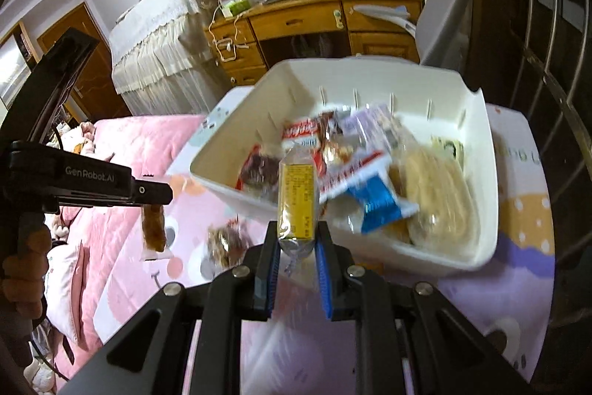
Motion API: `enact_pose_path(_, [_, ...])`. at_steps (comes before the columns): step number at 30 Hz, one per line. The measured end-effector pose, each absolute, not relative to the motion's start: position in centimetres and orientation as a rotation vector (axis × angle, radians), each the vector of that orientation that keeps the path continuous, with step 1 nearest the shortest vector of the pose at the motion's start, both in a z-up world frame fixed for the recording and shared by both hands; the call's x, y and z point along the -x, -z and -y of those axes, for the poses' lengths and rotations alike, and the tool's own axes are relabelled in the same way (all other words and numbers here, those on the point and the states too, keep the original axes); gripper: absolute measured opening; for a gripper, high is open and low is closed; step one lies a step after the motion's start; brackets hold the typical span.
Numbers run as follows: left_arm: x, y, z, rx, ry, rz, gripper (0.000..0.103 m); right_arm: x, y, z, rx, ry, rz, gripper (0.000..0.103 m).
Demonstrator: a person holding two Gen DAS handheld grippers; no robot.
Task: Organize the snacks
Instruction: 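Carry both snacks over the white tray and open both grippers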
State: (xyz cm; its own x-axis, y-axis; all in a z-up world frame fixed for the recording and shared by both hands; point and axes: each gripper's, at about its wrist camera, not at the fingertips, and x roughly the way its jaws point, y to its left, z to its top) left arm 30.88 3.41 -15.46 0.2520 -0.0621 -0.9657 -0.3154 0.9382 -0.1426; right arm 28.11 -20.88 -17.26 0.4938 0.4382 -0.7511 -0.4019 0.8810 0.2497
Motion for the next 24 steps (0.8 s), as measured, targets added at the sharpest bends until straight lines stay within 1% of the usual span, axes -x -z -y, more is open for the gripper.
enact_pose_path(11, [-35.9,13.1,-0.8,0.2,-0.113,-1.217,0.021,-32.3,15.5,21.9,-0.076,-0.449,-0.843,0.019])
enact_pose_path(12, [-36.2,13.1,-0.6,0.192,-0.104,-1.212,0.027,-32.5,15.5,22.0,-0.079,-0.443,-0.841,0.019])
enact_pose_path(13, [-36.4,13.0,-0.4,0.183,-0.097,-1.21,0.043,-32.7,15.5,22.2,-0.086,-0.436,-0.841,0.019])
enact_pose_path(15, [-36.5,12.7,0.0,0.16,-0.115,-1.191,0.058,-33.1,15.7,22.6,-0.098,-0.425,-0.857,0.02])
enact_pose_path(17, [-36.6,12.7,0.2,0.157,-0.105,-1.19,0.059,-33.4,16.2,22.9,-0.108,-0.418,-0.892,0.021])
enact_pose_path(20, [-36.7,12.9,0.3,0.157,-0.104,-1.208,0.059,-33.4,16.5,23.2,-0.117,-0.41,-0.902,0.023])
enact_pose_path(21, [-36.6,13.0,0.2,0.157,-0.106,-1.213,0.059,-33.4,16.5,23.3,-0.116,-0.407,-0.902,0.025])
enact_pose_path(23, [-36.5,13.2,0.1,0.159,-0.113,-1.222,0.061,-33.4,16.4,23.5,-0.122,-0.405,-0.903,0.029])
enact_pose_path(24, [-36.3,13.3,0.1,0.162,-0.116,-1.227,0.063,-33.4,16.4,23.4,-0.123,-0.407,-0.904,0.031])
